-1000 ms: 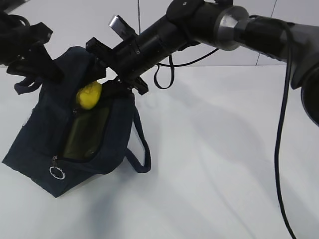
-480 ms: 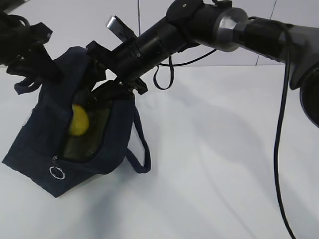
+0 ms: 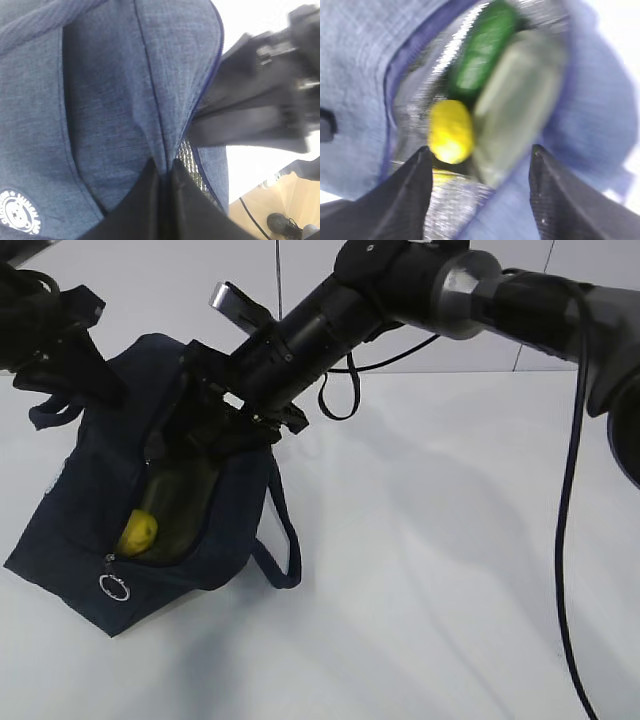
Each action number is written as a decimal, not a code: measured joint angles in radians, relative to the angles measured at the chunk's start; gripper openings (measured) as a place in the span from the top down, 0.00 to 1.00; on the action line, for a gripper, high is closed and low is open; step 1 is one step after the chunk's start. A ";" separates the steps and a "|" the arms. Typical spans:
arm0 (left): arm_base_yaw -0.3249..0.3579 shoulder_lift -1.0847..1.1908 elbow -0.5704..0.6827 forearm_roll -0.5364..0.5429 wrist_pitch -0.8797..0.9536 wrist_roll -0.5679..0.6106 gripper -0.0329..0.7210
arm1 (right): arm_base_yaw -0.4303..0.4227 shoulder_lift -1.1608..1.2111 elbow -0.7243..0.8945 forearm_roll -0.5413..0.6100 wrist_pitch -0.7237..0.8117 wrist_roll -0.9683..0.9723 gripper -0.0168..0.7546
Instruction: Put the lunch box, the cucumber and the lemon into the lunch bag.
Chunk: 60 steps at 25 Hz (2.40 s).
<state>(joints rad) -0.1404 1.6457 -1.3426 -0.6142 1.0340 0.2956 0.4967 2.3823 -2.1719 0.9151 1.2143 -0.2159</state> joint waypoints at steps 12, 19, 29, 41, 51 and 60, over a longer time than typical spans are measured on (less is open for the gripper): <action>0.000 0.000 0.000 0.000 0.002 0.000 0.96 | -0.010 -0.109 0.000 -0.213 0.010 0.032 0.39; 0.000 0.000 0.000 0.000 0.002 0.000 0.96 | -0.010 -0.170 0.008 -0.407 0.012 0.133 0.39; 0.000 0.000 0.000 0.000 0.002 0.000 0.96 | -0.011 -0.366 0.399 -0.348 -0.201 0.096 0.38; 0.000 0.000 0.000 0.000 0.005 0.000 0.96 | -0.011 -0.488 0.867 0.162 -0.455 -0.270 0.38; 0.000 0.000 0.000 0.000 0.018 0.000 0.96 | -0.011 -0.488 1.000 0.559 -0.492 -0.658 0.39; 0.000 0.000 0.000 0.000 0.018 0.001 0.96 | -0.011 -0.488 1.093 0.859 -0.513 -0.921 0.39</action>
<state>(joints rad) -0.1404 1.6457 -1.3426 -0.6142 1.0523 0.2962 0.4859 1.8945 -1.0789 1.7744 0.7014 -1.1366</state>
